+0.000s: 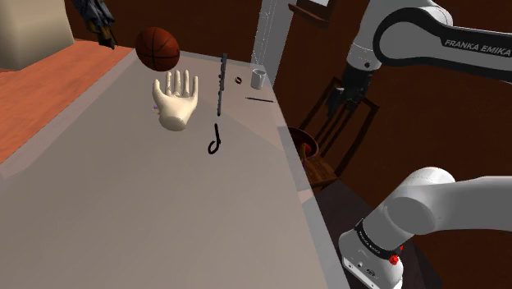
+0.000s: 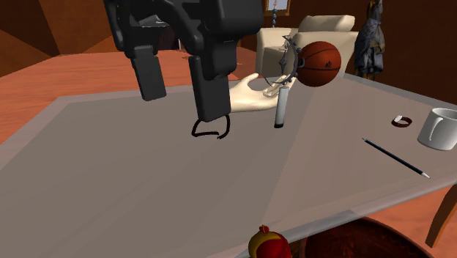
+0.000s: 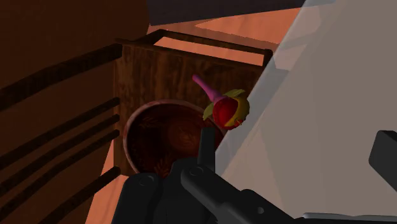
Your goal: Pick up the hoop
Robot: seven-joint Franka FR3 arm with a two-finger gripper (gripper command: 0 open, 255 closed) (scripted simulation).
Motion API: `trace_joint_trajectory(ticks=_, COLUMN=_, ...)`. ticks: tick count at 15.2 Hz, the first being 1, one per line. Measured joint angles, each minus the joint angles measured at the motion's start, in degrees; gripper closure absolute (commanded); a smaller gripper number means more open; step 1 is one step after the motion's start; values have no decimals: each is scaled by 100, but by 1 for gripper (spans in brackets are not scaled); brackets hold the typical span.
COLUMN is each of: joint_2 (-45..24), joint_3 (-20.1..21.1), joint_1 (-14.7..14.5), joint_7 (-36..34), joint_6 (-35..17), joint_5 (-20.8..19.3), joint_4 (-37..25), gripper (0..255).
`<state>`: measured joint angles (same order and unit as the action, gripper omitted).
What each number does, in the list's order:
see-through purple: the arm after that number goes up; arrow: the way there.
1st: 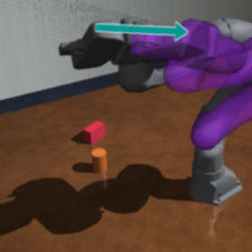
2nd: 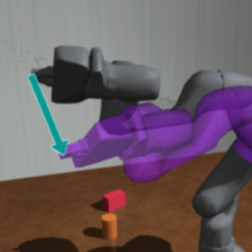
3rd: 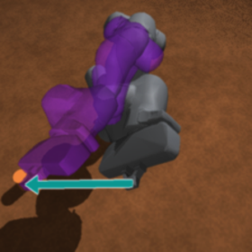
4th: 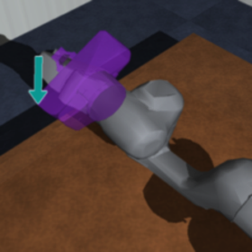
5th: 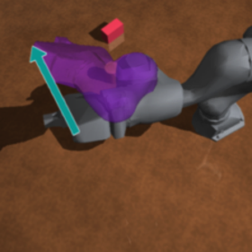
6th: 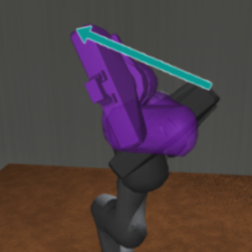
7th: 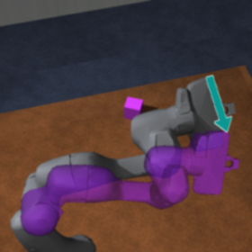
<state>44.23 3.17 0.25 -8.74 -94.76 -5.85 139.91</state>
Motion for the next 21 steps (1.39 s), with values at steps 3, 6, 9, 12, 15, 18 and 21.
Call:
trace_joint_trajectory(ticks=3, joint_2=-196, joint_3=135, joint_1=-23, joint_7=-192, joint_6=-109, joint_5=75, joint_4=-52, gripper=0)
trace_joint_trajectory(ticks=6, joint_2=-686, joint_3=422, joint_1=-53, joint_7=-621, joint_6=-395, joint_5=207, joint_4=-177, gripper=0)
trace_joint_trajectory(ticks=9, joint_2=-1205, joint_3=720, joint_1=-77, joint_7=-1078, joint_6=-593, joint_5=310, joint_4=-417, gripper=0)
trace_joint_trajectory(ticks=12, joint_2=-1866, joint_3=1040, joint_1=-89, joint_7=-1583, joint_6=-810, joint_5=358, joint_4=-773, gripper=0)
trace_joint_trajectory(ticks=15, joint_2=-2499, joint_3=1319, joint_1=-93, joint_7=-2080, joint_6=-1007, joint_5=329, joint_4=-1121, gripper=0)
trace_joint_trajectory(ticks=18, joint_2=-3172, joint_3=1559, joint_1=-100, joint_7=-2572, joint_6=-1097, joint_5=226, joint_4=-1597, gripper=0)
trace_joint_trajectory(ticks=21, joint_2=-3901, joint_3=1749, joint_1=-130, joint_7=-3057, joint_6=-1144, joint_5=41, joint_4=-2151, gripper=0)
